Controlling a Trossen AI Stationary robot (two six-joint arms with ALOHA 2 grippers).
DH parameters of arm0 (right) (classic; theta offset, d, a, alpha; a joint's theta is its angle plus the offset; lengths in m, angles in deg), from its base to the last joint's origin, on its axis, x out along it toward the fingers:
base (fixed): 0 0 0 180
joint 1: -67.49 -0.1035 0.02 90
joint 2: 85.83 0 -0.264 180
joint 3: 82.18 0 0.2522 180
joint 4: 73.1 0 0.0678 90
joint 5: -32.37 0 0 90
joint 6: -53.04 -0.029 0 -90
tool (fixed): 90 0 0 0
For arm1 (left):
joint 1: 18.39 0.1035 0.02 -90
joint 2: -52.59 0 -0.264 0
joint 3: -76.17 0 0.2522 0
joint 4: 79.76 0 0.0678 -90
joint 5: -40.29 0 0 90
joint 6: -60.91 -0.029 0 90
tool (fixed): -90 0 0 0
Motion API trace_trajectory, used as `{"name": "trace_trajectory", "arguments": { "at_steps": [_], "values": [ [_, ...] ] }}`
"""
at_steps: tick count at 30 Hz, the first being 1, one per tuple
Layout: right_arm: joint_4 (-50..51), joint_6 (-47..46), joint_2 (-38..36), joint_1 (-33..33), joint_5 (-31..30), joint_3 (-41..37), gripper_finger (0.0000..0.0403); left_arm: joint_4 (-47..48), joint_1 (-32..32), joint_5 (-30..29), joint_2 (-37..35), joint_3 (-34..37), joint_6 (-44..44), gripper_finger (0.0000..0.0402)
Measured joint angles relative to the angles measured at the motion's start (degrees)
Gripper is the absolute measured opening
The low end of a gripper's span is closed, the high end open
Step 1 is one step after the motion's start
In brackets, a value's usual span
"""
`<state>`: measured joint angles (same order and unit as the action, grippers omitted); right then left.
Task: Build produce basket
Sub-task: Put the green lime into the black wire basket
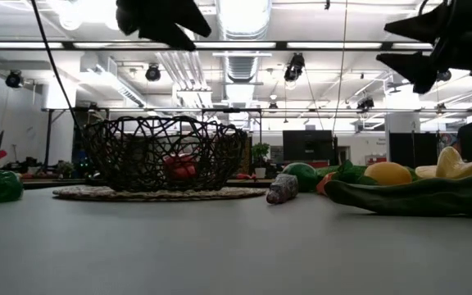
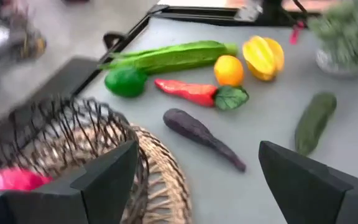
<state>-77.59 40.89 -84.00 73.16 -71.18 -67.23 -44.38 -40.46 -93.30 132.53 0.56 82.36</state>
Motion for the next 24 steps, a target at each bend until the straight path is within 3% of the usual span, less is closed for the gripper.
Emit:
{"name": "trace_trajectory", "arguments": {
  "at_steps": [7,15,20,24],
  "values": [
    [-7.7,-10.7,2.0,0.0,5.0,0.0,0.0330,0.1,-1.9,-0.3,-0.3,0.0,-14.5,0.0317],
    [-15.5,-10.8,7.9,0.0,4.2,1.0,0.0330,-0.1,-2.0,-1.8,-1.1,3.8,-23.6,0.0317],
    [-15.0,-8.5,15.6,0.0,-1.8,5.2,0.0330,-3.0,-2.0,-5.0,-4.5,6.4,-25.1,0.0317],
    [-12.5,-8.7,22.4,0.0,-7.9,10.5,0.0330,-12.2,-2.0,-5.1,-8.7,11.5,-31.4,0.0317]
  ]
}}
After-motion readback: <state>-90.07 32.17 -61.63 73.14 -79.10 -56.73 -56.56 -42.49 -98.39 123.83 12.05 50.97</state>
